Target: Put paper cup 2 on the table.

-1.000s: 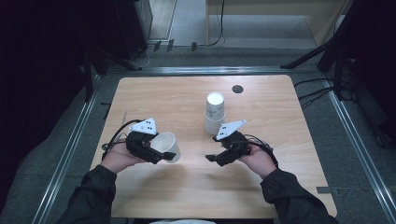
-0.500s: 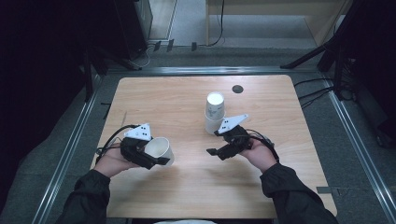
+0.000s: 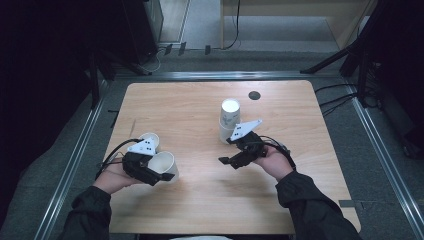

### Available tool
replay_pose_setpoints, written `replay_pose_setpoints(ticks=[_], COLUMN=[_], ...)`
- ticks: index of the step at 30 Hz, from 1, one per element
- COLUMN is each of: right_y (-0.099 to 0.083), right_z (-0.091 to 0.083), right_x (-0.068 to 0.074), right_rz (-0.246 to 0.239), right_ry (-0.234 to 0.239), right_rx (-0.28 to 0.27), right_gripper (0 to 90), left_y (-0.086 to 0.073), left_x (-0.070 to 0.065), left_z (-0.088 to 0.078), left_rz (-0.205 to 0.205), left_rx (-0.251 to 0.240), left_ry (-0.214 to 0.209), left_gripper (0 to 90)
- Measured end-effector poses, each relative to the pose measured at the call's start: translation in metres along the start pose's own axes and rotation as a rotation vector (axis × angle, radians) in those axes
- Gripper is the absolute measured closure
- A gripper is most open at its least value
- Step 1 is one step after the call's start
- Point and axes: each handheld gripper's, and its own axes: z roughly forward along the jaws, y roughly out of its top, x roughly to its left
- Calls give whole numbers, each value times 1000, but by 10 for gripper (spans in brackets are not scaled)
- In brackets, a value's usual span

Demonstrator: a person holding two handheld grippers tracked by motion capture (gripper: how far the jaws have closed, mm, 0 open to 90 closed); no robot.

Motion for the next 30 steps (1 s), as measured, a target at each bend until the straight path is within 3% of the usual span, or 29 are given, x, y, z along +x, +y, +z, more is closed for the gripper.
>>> replay_pose_setpoints(ticks=[5,12,30], right_y=[1,1,0], right_z=[1,2,3], right_x=[1,1,3], right_rz=[-3,-8,-22], right_ry=[4,0,-3], right_rx=[5,8,28], right_gripper=[243,243,243], left_y=[-8,-15,-17], left_x=[1,8,10], left_z=[4,11,30], left_rz=[36,8,21], left_rx=[44,58,132], left_ry=[24,4,1], left_gripper=[260,260,247])
